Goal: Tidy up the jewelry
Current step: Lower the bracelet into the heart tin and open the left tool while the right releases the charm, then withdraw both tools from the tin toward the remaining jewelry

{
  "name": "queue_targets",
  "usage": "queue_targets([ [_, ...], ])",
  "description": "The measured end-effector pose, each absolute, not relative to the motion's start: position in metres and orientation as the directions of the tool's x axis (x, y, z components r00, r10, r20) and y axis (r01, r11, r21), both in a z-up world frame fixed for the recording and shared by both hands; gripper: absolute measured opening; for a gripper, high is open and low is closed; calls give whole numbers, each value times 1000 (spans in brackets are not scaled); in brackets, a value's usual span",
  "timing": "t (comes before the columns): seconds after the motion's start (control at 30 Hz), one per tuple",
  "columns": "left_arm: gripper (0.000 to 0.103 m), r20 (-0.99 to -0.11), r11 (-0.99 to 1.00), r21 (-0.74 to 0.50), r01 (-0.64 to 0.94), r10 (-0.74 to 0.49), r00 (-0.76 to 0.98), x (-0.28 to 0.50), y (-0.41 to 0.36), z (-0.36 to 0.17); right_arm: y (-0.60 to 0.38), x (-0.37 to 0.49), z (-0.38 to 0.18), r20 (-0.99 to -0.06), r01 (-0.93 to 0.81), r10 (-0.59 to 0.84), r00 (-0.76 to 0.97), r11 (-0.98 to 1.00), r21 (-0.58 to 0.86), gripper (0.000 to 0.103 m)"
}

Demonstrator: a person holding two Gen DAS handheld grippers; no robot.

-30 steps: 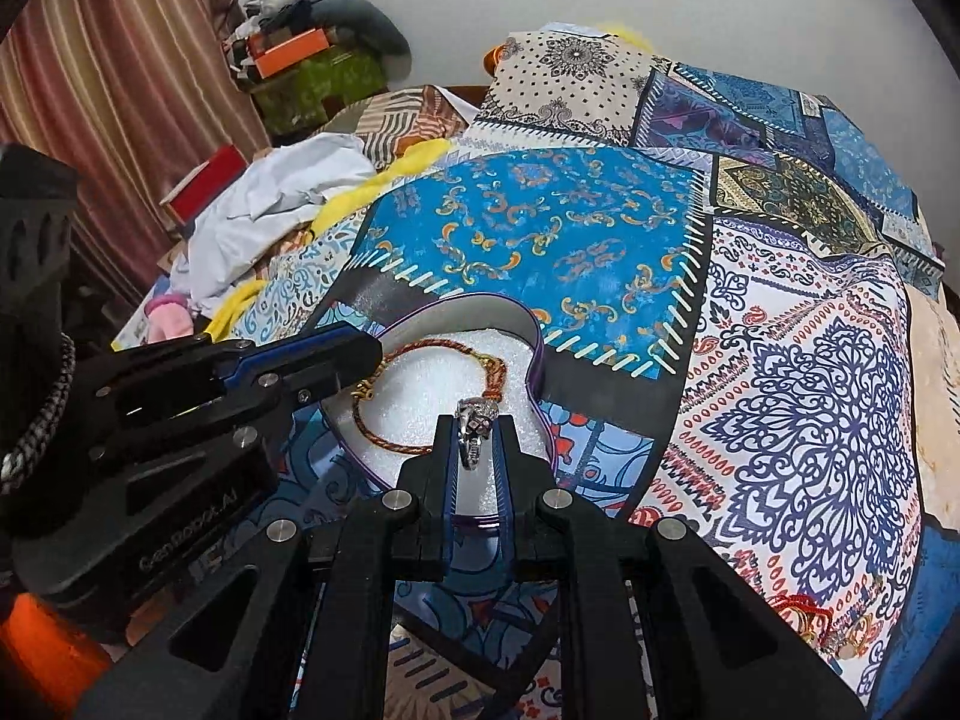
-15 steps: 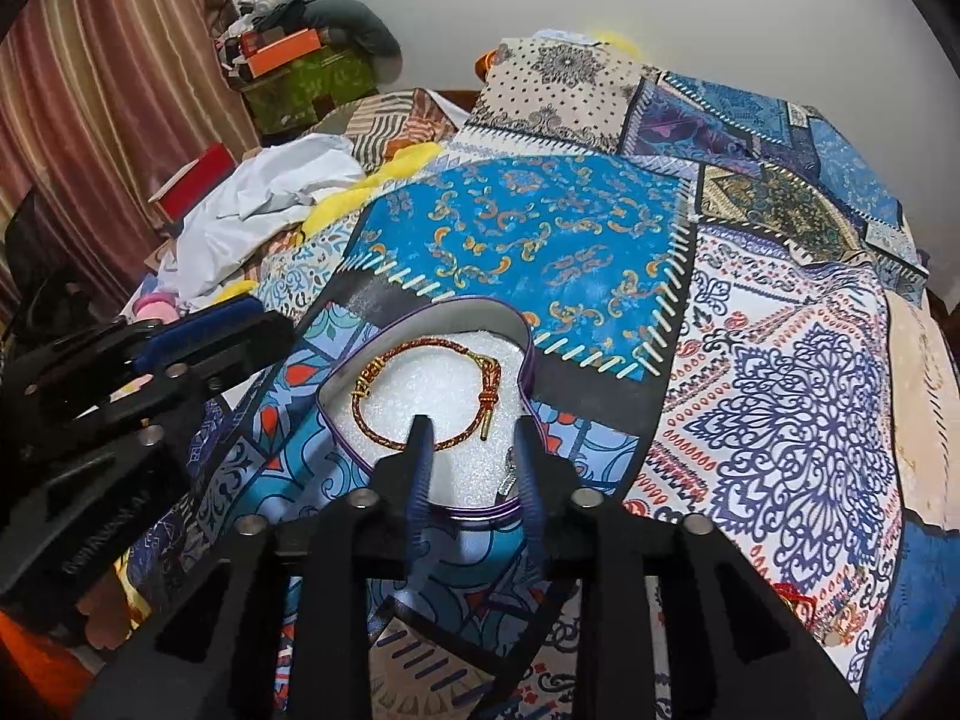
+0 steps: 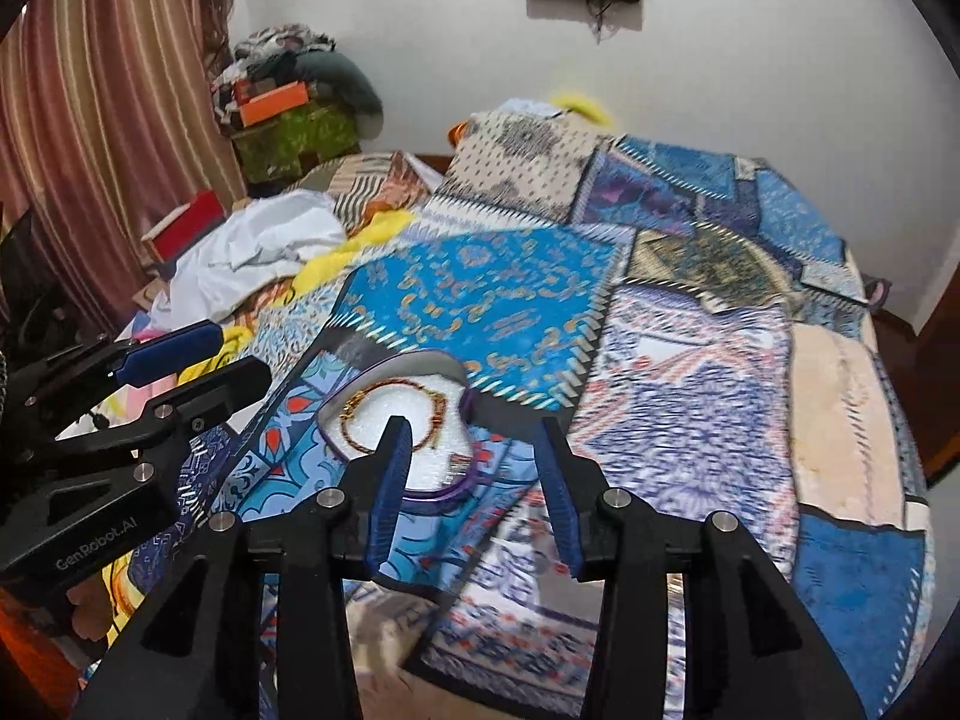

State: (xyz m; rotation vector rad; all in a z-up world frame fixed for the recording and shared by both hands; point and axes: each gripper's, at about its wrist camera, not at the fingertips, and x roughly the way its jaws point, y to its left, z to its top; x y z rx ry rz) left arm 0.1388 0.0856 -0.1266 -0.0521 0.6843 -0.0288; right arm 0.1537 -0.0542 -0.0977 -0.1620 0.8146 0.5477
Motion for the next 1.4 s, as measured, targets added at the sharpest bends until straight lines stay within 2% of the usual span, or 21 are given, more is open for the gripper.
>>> queue_targets([
  [0.17,49,-615,998,-44,33,-53,787,135,66,-115,-83,148,-81,-695,-491,395,600,869,70,39],
  [0.6,50,-632,991,-45,125,-125,765,147,0,-112,-173,135,-69,-659,-369,311,685,928,54,44],
  [0.93,51,-705,980,-67,186,-178,686,163,-46,-142,-226,139,-89,-696,-289,261,669,954,80,44],
  [1.4,51,-783,961,-104,256,-237,575,167,-78,-186,-231,150,-135,-766,-322,304,566,937,133,44],
])
